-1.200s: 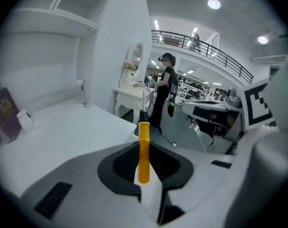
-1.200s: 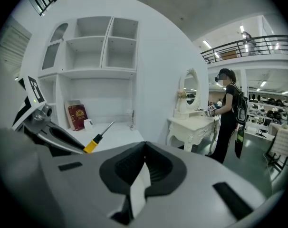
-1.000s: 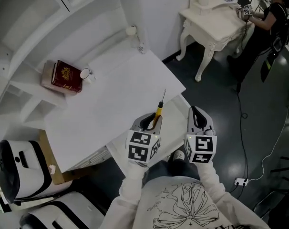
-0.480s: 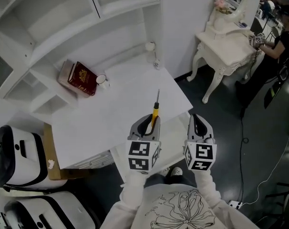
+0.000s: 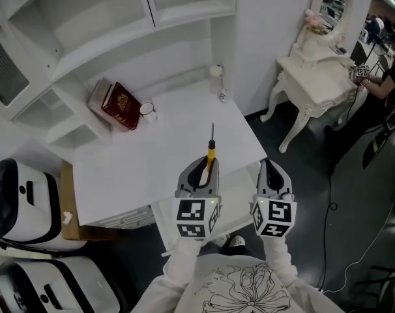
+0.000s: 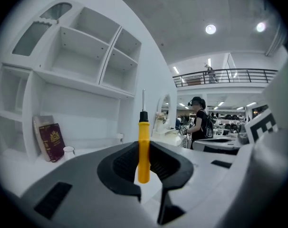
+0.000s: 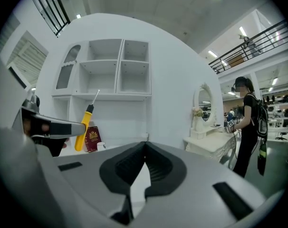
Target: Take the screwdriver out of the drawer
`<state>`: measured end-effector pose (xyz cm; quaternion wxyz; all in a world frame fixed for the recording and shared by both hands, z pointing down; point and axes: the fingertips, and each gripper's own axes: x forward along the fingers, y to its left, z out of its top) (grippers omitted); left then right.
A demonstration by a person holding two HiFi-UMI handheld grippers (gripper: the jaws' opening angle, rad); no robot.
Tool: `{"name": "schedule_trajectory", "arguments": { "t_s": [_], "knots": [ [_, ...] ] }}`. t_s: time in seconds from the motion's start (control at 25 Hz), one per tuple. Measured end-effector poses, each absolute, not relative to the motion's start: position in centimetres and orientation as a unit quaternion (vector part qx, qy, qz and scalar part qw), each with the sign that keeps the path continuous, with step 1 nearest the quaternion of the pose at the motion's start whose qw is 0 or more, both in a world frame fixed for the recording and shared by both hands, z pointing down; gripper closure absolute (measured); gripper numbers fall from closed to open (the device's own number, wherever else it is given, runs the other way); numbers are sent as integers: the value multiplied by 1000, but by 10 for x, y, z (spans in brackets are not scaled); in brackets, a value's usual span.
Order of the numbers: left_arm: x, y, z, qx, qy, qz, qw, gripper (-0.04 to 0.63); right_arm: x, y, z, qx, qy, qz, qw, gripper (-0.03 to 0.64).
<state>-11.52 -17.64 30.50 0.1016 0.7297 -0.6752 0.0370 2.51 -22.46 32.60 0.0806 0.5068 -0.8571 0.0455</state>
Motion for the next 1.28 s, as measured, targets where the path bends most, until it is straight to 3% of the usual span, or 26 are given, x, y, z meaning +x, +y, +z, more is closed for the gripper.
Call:
{"name": "schedule_trajectory", "arguments": {
  "t_s": [1.28],
  "knots": [
    [-121,-164,307,704,-702,13,108,530,30,-217,327,505,-858,47,84,614]
  ]
}}
